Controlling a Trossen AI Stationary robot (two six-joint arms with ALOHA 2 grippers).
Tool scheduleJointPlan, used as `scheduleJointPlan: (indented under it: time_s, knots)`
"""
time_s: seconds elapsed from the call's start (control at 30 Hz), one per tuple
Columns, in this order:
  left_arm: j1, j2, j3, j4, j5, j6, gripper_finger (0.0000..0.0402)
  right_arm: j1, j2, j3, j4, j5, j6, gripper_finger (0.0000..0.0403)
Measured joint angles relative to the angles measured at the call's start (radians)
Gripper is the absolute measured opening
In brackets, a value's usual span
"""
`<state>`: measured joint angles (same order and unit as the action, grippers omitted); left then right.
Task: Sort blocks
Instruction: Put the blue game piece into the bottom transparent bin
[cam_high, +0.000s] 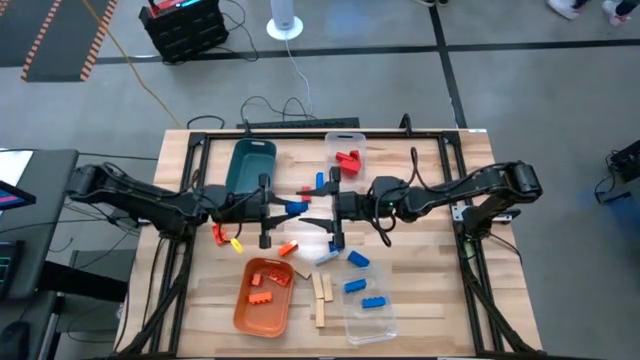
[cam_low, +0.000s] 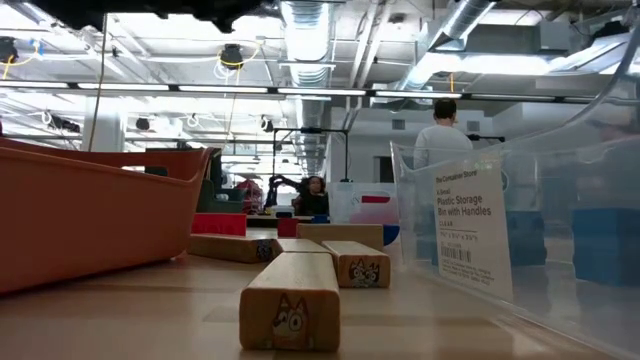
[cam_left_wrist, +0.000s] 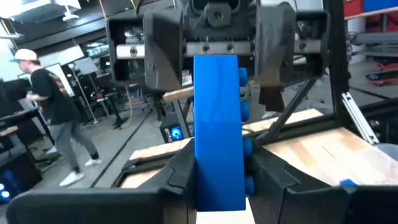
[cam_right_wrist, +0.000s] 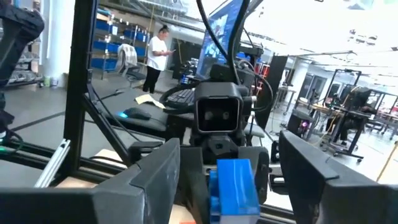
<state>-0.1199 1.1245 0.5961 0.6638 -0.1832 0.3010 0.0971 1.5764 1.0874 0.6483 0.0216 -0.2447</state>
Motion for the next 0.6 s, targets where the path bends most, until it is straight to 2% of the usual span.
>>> scheduleJointPlan:
  time_s: [0.37, 0.47, 0.6]
  knots:
    - [0.013, 0.136, 0.14, 0.006, 0.054, 0.028, 0.0092, 0.0, 0.0, 0.0, 0.003, 0.0, 0.0, 0.0239]
    - [0.013, 0.159, 0.15, 0.007, 0.054, 0.028, 0.0092, 0.0, 0.0, 0.001, -0.01, 0.0, -0.006, 0.021]
    - [0.013, 0.17, 0.159, 0.007, 0.052, 0.028, 0.0093, -0.004, 0.0, 0.001, -0.048, 0.0, -0.02, 0.0134]
